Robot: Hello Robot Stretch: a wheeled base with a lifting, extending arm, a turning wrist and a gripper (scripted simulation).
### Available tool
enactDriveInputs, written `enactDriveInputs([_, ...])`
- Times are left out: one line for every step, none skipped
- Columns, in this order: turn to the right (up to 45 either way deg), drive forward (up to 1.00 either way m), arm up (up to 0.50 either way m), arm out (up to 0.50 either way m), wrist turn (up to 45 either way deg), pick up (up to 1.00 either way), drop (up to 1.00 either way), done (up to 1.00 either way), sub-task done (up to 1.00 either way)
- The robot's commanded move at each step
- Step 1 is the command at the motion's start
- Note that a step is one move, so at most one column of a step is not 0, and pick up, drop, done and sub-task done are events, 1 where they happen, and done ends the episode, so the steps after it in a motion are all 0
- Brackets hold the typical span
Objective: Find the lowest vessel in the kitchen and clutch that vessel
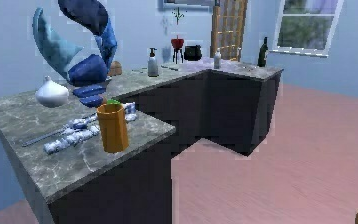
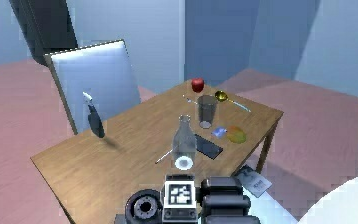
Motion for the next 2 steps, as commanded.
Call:
enactDriveInputs([0.0,0.00,0.00,0.00,45.0,0.00,0.00,0.00,0.00])
enactDriveInputs([0.0,0.00,0.00,0.00,45.0,0.00,0.00,0.00,0.00])
